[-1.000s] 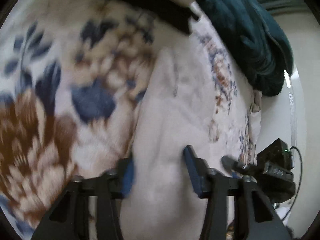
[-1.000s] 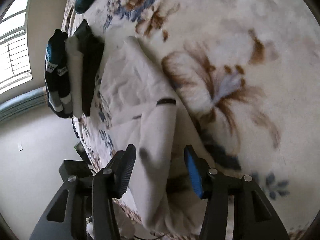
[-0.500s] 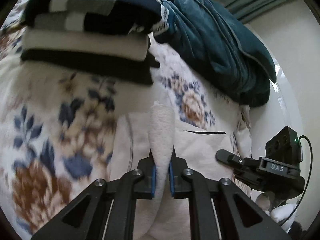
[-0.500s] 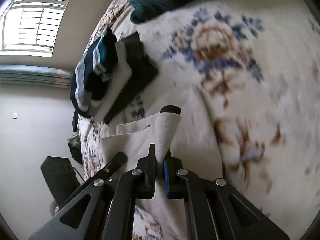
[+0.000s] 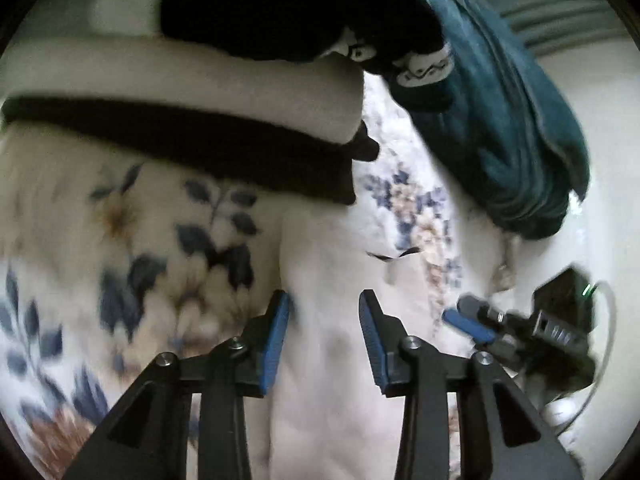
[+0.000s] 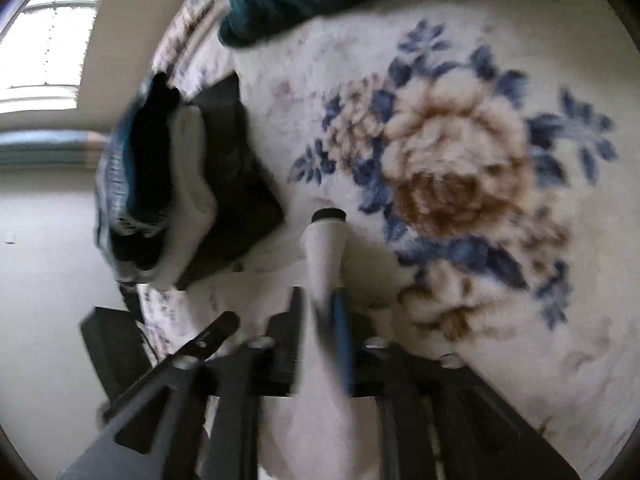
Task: Fold small clothes
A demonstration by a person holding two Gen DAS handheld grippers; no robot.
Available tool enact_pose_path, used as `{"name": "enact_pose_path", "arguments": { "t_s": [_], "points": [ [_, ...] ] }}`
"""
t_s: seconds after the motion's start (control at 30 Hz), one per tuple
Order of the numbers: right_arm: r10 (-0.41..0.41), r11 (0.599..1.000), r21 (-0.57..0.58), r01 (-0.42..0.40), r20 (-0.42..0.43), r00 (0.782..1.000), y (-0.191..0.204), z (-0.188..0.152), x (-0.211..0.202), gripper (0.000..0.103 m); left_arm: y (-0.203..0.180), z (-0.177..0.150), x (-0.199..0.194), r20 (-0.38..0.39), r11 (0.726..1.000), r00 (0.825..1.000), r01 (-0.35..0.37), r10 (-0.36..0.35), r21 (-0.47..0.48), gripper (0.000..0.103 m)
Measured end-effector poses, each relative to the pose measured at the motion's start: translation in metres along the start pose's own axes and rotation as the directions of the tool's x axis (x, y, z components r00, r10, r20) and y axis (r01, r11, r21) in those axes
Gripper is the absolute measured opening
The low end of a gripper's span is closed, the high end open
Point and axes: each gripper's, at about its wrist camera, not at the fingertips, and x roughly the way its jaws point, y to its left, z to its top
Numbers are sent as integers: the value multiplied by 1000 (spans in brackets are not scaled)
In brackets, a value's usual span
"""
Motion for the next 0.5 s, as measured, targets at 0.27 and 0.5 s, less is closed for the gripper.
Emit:
{"name": "enact_pose_path", "arguments": {
  "t_s": [0.27,0.5],
  "points": [
    [70,993,107,-55,-149,986,-42,-80,13,41,1,-50,25,-82,986,984,-156,161,59,36],
    [-38,991,126,51,-102,994,-58,-86,9,46,15,-51,-9,-38,989,989,-147,146,-30,37]
  ]
}}
